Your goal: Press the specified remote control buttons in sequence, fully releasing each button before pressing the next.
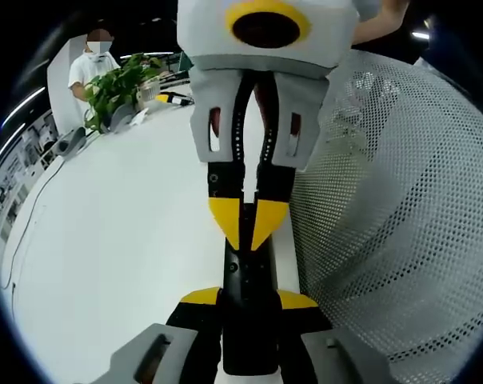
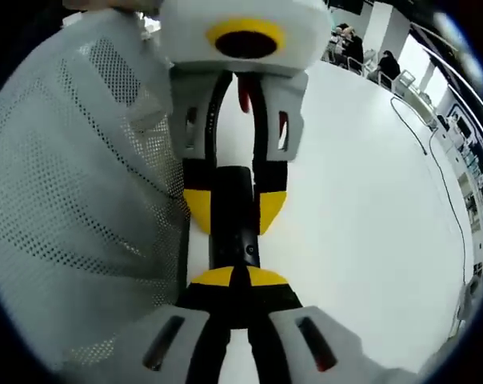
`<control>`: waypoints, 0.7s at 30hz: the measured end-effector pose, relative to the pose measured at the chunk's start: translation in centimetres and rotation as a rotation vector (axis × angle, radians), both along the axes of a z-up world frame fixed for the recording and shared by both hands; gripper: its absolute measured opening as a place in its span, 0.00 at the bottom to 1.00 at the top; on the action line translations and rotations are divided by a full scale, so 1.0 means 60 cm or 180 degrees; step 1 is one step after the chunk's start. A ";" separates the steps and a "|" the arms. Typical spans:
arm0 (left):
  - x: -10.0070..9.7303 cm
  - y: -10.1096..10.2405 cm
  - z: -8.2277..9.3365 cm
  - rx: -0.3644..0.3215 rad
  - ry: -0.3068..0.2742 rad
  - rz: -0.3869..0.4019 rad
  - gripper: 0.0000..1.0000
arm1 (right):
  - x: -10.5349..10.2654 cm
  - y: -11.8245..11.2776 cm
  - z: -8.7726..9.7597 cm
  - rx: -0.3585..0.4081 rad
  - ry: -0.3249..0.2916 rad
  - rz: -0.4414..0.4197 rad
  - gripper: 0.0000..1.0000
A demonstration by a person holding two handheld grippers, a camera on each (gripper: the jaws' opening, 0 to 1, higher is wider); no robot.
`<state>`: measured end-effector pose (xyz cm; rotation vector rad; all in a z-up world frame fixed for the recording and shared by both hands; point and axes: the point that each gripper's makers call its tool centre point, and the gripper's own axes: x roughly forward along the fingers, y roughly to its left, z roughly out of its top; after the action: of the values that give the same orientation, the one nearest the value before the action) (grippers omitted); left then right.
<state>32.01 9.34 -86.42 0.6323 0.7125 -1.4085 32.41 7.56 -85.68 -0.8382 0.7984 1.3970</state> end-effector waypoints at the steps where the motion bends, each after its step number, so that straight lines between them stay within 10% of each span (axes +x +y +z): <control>1: 0.000 0.000 0.000 0.0003 -0.0002 0.0000 0.24 | 0.000 0.002 0.001 -0.0020 -0.0001 -0.0013 0.03; 8: 0.000 0.000 0.000 0.0013 -0.0009 0.0000 0.24 | -0.010 0.006 0.002 -0.0131 -0.0430 0.0524 0.00; 21: -0.001 0.000 0.000 0.0043 -0.0010 -0.0022 0.24 | -0.007 0.010 -0.003 -0.0508 -0.0157 0.0700 0.00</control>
<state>31.93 9.35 -86.42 0.6478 0.7184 -1.4100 32.01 8.13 -85.87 -1.1069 0.8059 1.5127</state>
